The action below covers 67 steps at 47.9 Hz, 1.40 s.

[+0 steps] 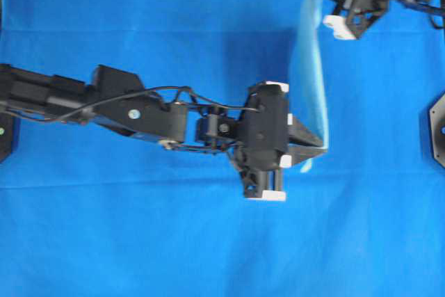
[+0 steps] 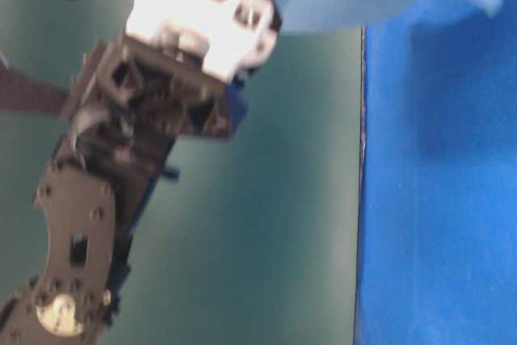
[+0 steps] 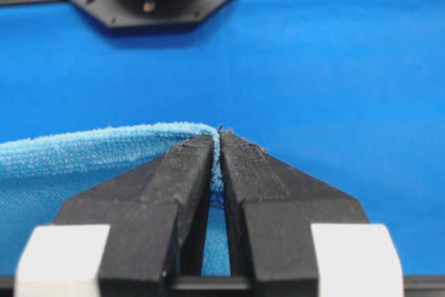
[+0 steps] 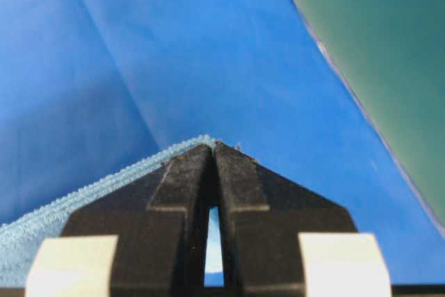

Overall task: Fold the light blue towel.
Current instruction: 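Lift the strip and swing the left gripper's end over toward the right, then lower the strip and open both grippers to release it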

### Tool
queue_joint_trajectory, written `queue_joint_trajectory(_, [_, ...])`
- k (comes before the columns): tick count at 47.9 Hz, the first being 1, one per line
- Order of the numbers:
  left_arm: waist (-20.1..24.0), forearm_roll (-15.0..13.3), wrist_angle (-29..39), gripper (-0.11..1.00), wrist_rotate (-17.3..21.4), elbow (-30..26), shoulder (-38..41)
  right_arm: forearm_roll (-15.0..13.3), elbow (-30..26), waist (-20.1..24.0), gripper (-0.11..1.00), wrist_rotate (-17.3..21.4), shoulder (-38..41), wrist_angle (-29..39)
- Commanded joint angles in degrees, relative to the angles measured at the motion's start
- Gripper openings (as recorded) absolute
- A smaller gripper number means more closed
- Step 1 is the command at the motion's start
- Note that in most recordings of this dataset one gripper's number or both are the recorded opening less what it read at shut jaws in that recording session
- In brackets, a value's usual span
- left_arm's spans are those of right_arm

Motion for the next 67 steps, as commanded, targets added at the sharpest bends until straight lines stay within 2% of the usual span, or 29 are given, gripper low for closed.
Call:
queue_joint_trajectory(1, [-2.90, 0.26, -0.79, 0.04, 0.70, -4.31, 0.88, -0.44, 0.70, -1.85, 0.02, 0.00, -2.99, 0.62])
queue_joint_trajectory(9, [-2.29, 0.26, -2.46, 0.04, 0.79, -5.80, 3.16, -0.44, 1.76, -1.85, 0.02, 0.00, -3.16, 1.85])
queue_joint_trajectory(19, [-2.02, 0.18, -6.77, 0.04, 0.00, -1.14, 2.20, -0.44, -0.26, -1.85, 0.02, 0.00, 3.08, 0.00])
queue_joint_trajectory(27, [-2.02, -0.53, -12.13, 0.04, -1.93, 7.82, -1.32, -0.44, -4.92, -0.09, 0.02, 0.00, 11.16, -2.90])
queue_joint_trajectory(37, [-2.02, -0.53, -20.21, 0.04, -8.70, 21.80, -6.86, -0.44, -12.92, 3.08, 0.02, 0.00, 20.57, -4.66])
queue_joint_trajectory(47, [-2.02, -0.53, -23.91, 0.04, -13.36, 30.85, -10.63, -0.79, -18.72, 4.83, 0.02, -0.26, 26.19, -4.75])
queue_joint_trajectory(62, [-1.85, -0.62, -23.82, 0.04, -13.62, 32.78, -11.16, -2.11, -19.42, 5.71, 0.02, -0.35, 27.51, -4.83])
queue_joint_trajectory(67, [-1.32, -0.62, -23.73, 0.14, -13.62, 32.61, -11.07, -2.72, -19.16, 6.06, 0.02, -0.26, 27.69, -5.36])
